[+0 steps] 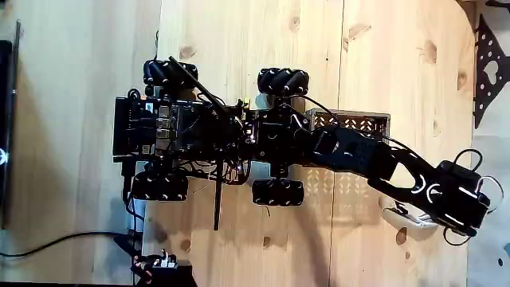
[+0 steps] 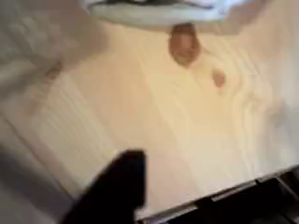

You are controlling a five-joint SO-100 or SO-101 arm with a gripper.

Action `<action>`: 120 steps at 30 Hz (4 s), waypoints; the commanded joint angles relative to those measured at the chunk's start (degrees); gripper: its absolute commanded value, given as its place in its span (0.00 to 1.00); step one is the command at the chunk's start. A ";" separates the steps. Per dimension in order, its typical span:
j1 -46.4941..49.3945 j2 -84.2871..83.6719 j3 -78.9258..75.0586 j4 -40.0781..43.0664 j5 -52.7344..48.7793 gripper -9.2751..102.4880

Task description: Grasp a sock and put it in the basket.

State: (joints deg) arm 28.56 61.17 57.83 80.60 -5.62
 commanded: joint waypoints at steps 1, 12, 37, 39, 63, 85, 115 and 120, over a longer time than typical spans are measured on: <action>0.62 -0.44 -2.02 0.62 0.26 0.40; -0.35 -7.29 -2.02 -3.96 1.23 0.46; 1.58 -44.03 -39.29 -6.94 0.26 0.46; 1.85 -44.30 -39.46 -6.59 -0.18 0.46; 5.10 -53.88 -39.46 -5.98 -7.56 0.44; 5.27 -62.49 -47.11 -5.36 -16.88 0.15; 4.75 -55.20 -47.02 20.65 -14.94 0.52; 6.06 -60.12 -47.02 18.11 -20.04 0.51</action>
State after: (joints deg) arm 33.57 1.49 12.48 96.06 -23.47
